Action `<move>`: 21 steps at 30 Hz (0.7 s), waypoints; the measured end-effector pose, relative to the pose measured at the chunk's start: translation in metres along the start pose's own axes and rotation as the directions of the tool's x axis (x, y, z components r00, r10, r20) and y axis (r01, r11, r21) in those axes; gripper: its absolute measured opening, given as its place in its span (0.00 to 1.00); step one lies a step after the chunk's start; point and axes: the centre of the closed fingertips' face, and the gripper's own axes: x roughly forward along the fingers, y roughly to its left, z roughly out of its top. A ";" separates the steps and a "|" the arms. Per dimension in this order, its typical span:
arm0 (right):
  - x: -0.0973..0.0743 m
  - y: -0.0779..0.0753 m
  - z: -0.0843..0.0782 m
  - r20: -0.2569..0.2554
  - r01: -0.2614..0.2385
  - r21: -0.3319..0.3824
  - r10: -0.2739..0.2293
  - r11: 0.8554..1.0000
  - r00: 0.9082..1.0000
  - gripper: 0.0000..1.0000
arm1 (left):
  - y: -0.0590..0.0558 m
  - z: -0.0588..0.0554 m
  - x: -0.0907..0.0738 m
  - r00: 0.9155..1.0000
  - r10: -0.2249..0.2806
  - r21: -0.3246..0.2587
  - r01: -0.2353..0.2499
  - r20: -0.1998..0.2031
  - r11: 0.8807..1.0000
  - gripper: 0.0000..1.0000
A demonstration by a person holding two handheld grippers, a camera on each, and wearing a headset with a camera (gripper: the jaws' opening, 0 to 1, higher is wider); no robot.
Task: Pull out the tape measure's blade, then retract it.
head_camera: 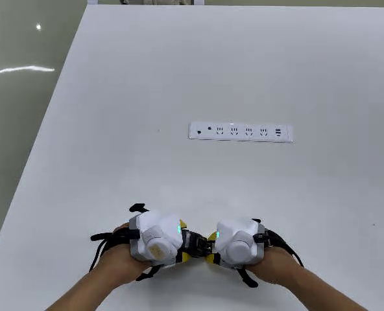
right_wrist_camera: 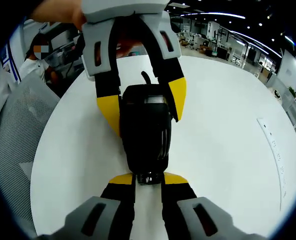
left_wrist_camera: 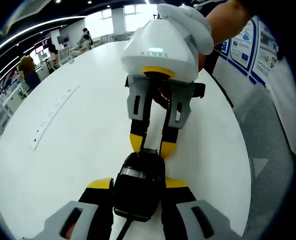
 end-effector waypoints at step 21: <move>-0.002 -0.002 -0.001 0.020 0.013 -0.004 -0.013 1.000 1.000 0.13 | 0.000 0.000 0.000 1.000 -0.002 0.033 0.003 -0.011 0.999 0.32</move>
